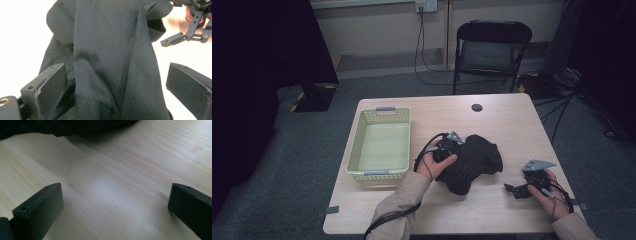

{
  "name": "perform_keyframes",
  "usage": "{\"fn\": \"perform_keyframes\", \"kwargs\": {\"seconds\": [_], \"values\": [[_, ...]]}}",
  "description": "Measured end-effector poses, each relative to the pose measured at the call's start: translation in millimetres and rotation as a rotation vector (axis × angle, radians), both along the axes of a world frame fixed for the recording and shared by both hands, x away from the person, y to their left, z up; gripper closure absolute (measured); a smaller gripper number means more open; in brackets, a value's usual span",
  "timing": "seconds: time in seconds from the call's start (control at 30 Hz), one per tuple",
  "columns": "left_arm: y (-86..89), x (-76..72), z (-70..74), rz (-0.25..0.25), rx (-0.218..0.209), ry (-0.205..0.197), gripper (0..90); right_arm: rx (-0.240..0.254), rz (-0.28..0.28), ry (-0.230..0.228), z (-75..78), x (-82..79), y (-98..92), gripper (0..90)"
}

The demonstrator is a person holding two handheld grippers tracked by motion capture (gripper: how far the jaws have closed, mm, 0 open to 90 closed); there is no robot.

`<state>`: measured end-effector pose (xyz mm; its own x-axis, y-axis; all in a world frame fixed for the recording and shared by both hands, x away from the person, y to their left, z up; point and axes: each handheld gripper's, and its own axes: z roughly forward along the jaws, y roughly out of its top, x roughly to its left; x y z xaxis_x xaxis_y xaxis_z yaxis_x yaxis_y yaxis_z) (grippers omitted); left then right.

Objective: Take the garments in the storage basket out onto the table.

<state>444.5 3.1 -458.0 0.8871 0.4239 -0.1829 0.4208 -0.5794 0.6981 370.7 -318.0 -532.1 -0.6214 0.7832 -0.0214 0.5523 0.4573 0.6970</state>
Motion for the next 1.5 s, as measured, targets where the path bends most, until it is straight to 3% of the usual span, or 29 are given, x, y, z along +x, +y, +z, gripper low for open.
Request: {"fn": "perform_keyframes", "kwargs": {"seconds": [0.63,1.5], "values": [[19.8,-8.9,2.5,-0.006,-0.039,0.015,3.2,0.0,0.0,0.0,0.0,0.0,0.0,0.0],[41.6,-25.5,-3.9,-0.014,-0.054,0.026,3.3,0.0,0.0,0.0,0.0,0.0,0.0,0.0]]}}
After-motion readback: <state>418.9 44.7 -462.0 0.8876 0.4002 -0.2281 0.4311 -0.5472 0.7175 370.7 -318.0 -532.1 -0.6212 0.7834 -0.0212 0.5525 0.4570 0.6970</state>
